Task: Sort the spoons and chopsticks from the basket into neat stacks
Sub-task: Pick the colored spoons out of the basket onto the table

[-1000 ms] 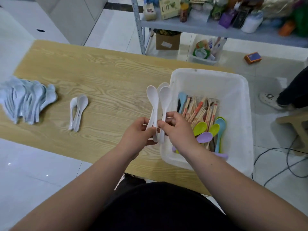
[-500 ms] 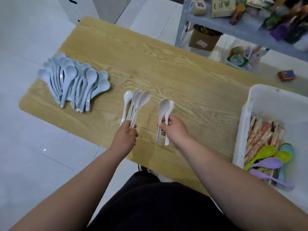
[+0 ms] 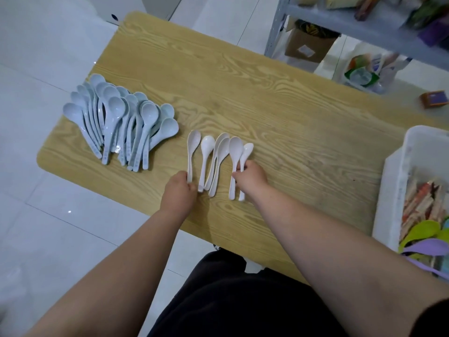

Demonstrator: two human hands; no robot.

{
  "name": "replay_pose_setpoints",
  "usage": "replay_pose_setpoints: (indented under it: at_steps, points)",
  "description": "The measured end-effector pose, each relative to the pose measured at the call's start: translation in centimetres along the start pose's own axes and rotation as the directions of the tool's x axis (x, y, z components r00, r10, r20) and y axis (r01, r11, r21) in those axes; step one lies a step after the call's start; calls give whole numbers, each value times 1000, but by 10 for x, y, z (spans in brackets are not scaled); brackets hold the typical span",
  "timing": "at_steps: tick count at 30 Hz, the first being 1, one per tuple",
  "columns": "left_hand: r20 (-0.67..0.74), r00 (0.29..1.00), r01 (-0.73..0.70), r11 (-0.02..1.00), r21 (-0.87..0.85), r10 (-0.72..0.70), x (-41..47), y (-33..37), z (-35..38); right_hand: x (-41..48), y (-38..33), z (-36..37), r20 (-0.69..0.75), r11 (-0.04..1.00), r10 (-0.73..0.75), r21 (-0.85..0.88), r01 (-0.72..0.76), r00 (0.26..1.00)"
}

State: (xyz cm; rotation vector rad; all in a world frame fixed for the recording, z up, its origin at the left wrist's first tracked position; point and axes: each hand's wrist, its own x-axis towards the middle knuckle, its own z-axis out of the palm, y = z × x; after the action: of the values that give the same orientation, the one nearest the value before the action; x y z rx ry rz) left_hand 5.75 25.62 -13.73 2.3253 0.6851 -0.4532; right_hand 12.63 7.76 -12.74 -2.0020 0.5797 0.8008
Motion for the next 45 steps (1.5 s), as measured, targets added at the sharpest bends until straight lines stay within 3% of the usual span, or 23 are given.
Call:
replay_pose_setpoints:
  at_steps: [7, 11, 18, 27, 31, 38, 41, 45]
  points:
    - [16, 979, -201, 965, 167, 201, 16, 0, -2, 6, -14, 12, -2, 986, -57, -159, 56, 998]
    - [108, 952, -305, 930, 207, 288, 19, 6, 0, 3, -10, 18, -61, 940, -150, -319, 123, 987]
    - [104, 899, -438, 880, 183, 425, 21, 13, 5, -2, 8, 17, 88, 874, -259, -402, 272, 962]
    - [221, 881, -464, 856, 226, 419, 18, 27, 2, -12, 11, -1, 272, 601, -341, -673, 431, 900]
    - [185, 861, -509, 812, 287, 474, 11, 44, 0, -19, 16, -25, 286, 551, -382, -693, 465, 879]
    - [291, 730, -683, 653, 327, 618, -31, 111, 39, -59, 66, -122, 140, 480, -583, -735, 478, 801]
    - [352, 629, -778, 560, 286, 694, -60, 156, 70, -78, 112, -173, -14, 483, -706, -741, 467, 708]
    - [384, 445, -895, 391, 215, 809, -109, 219, 118, -110, 179, -238, -228, 556, -739, -738, 383, 634]
